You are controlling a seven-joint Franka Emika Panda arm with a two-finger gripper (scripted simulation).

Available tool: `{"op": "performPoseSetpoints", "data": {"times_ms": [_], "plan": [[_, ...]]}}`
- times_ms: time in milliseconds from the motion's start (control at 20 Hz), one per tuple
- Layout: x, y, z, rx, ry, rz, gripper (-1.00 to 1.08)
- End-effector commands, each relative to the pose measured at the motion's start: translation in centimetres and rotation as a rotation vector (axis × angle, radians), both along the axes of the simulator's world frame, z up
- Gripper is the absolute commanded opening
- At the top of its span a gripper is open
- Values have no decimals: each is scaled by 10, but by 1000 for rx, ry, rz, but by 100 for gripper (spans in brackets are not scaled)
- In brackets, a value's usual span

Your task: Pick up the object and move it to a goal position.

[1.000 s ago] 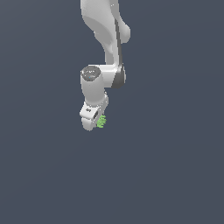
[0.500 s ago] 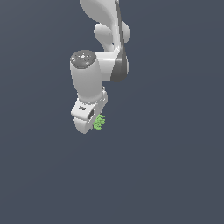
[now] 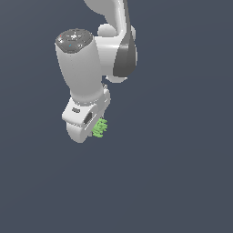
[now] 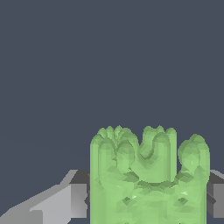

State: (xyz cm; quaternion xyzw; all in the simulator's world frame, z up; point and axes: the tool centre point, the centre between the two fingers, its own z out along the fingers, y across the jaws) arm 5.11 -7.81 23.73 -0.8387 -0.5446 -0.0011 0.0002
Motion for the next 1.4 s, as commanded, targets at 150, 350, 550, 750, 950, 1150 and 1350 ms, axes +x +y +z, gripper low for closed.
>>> {"op": "performPoseSetpoints", "data": {"times_ms": [150,350,550,750,950,1150,1350], "plan": [[21,-1,28,0,1,0,-100],[35,-2,46,0,1,0,-100],[47,-3,61,-1,1,-1,-100],[57,-3,72,-1,1,-1,-100],[64,-4,80,-1,1,-1,-100],[68,-4,85,-1,1,-1,-100],[70,-4,87,-1,1,-1,-100]]}}
